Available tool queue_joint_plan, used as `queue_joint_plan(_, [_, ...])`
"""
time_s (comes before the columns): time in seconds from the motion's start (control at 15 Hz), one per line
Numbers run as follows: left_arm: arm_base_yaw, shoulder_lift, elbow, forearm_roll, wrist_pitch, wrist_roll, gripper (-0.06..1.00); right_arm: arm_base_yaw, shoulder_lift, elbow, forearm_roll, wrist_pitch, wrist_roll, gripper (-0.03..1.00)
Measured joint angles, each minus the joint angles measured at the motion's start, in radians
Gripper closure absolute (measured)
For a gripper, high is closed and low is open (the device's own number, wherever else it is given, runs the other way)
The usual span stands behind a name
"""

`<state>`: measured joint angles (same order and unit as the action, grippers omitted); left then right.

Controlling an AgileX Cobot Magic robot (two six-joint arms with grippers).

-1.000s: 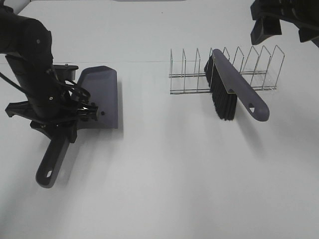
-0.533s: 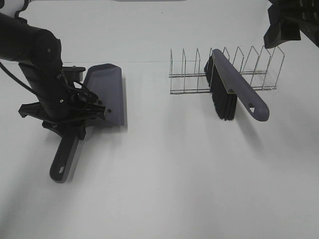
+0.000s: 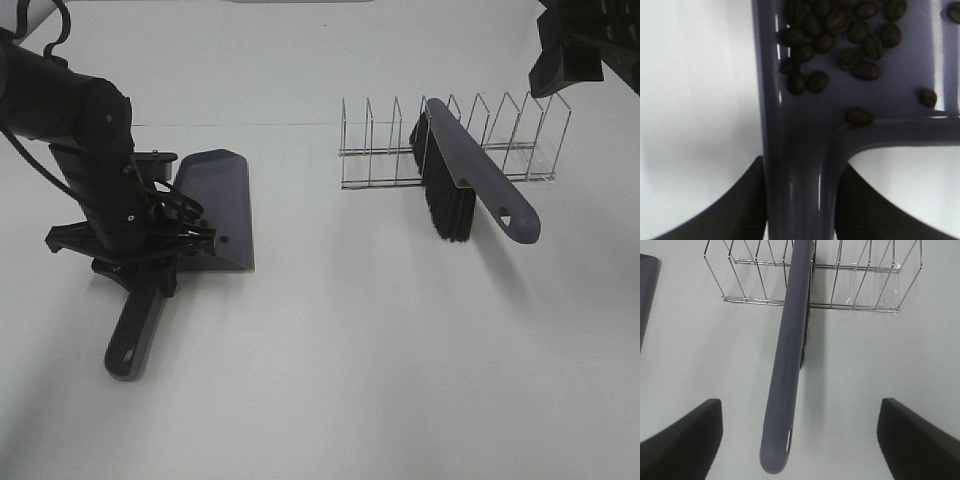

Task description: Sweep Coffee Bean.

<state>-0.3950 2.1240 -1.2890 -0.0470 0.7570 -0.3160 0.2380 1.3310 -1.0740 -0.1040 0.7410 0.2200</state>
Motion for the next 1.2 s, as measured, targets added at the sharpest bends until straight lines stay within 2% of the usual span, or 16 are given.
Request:
queue_joint_plan(0.07, [0.0, 0.0, 0.0, -0.002, 0.0, 0.003, 0.59, 0.0, 0.0, 0.0, 0.0, 0.0, 0.0, 0.25])
queue_joint_plan(0.2, [0.0, 0.0, 0.0, -0.007, 0.0, 0.009, 0.38, 0.0, 0.0, 0.0, 0.0, 0.0, 0.0, 0.25])
queue_joint_plan(0.33, [0.0, -0.001, 0.0, -0.008, 0.012, 0.013, 0.31, 0.0, 0.0, 0.0, 0.0, 0.0, 0.0, 0.25])
queue_joint_plan(0.53, [0.0, -0.025, -0.011, -0.009, 0.051, 0.041, 0.3, 0.0, 0.0, 0.0, 0.0, 0.0, 0.0, 0.25])
queue_joint_plan(0.8, [0.0, -0.127, -0.098, -0.003, 0.112, 0.098, 0.3, 0.0, 0.0, 0.0, 0.0, 0.0, 0.0, 0.25])
queue_joint_plan(1.07, [0.0, -0.261, -0.189, 0.047, 0.123, 0.14, 0.3, 0.0, 0.0, 0.0, 0.0, 0.0, 0.0, 0.25])
queue_joint_plan(1.2, [0.004, -0.31, -0.213, 0.097, 0.134, 0.143, 0.3, 0.0, 0.001, -0.007, 0.0, 0.002, 0.0, 0.25])
